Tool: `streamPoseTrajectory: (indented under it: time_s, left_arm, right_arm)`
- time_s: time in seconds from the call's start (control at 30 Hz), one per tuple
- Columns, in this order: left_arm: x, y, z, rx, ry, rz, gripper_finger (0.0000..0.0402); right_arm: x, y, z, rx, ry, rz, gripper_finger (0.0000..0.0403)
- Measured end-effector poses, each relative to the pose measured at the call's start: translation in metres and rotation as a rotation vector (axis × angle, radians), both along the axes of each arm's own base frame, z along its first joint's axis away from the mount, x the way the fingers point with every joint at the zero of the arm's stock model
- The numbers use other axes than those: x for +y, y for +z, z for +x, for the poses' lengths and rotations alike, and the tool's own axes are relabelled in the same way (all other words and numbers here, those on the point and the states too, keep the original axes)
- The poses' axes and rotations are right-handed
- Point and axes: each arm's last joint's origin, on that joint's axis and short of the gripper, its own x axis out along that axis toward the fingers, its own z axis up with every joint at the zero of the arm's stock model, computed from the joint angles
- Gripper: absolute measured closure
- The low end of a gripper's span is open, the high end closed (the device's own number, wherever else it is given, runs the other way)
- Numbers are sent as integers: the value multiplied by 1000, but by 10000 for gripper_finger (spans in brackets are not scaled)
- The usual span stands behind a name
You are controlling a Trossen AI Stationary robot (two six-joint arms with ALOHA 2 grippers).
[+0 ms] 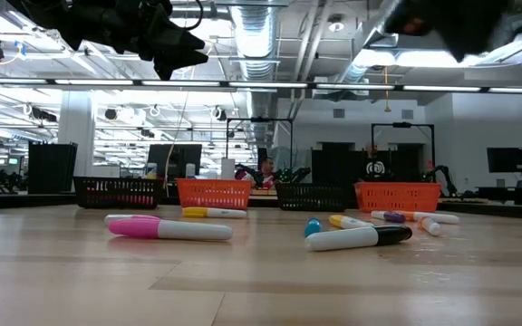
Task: Pick & Place Markers
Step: Put the small red marker pen into the right black bin
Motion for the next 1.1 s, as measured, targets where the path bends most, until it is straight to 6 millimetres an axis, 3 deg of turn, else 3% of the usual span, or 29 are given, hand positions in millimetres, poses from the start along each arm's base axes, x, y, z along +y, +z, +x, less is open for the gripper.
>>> streamPoseTrajectory:
  time_s: [0.2,0.47,0.77,1.1]
  left_arm:
    - [0,0,0,0,5,-25,224]
    - [0,0,0,0,5,-25,224]
    - [0,0,0,0,5,-25,224]
    - [0,0,0,-1,5,-26,224]
  right_arm:
    - [26,-35,-25,105,88,-47,336]
    - [61,-69,-45,40,305,-20,336]
    - [61,-107,-55,11,427,-10,336]
    - [53,-127,-58,-8,480,4,336]
